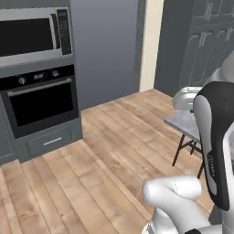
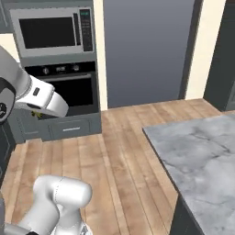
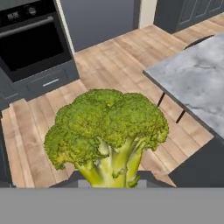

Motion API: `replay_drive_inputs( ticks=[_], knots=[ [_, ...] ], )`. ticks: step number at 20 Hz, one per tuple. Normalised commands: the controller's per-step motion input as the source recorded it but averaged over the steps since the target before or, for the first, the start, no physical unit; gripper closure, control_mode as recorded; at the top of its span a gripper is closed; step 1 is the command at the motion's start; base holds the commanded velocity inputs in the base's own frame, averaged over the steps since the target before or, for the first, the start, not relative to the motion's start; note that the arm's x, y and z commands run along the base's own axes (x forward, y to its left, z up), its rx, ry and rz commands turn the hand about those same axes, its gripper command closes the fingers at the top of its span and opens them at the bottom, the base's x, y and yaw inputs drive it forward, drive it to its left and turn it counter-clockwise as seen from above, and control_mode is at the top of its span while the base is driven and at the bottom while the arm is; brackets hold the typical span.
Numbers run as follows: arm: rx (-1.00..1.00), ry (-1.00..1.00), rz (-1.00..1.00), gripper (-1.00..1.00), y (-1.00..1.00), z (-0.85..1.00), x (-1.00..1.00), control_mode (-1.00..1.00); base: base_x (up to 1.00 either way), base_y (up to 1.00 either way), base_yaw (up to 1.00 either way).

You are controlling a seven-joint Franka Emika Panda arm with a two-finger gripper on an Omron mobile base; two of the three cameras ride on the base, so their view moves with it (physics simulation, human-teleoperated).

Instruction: Take the cheese, steak, and broccoli from the fridge and place them on the plate on the dining counter to create an appetizer plate.

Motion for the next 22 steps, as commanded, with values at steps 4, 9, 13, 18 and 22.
replay_drive_inputs(
  ticks=[4,9,13,18,22],
  knots=[
    [0.0,0.0,0.0,1.0,0.0,0.0,0.0,1.0,1.0,0.68,-0.4],
    [0.0,0.0,0.0,1.0,0.0,0.0,0.0,1.0,1.0,0.63,-0.36],
    [0.0,0.0,0.0,1.0,0.0,0.0,0.0,1.0,1.0,0.54,-0.4],
    [0.0,0.0,0.0,1.0,0.0,0.0,0.0,1.0,1.0,0.28,-0.47],
    [0.0,0.0,0.0,1.0,0.0,0.0,0.0,1.0,1.0,0.21,-0.47]
  ],
)
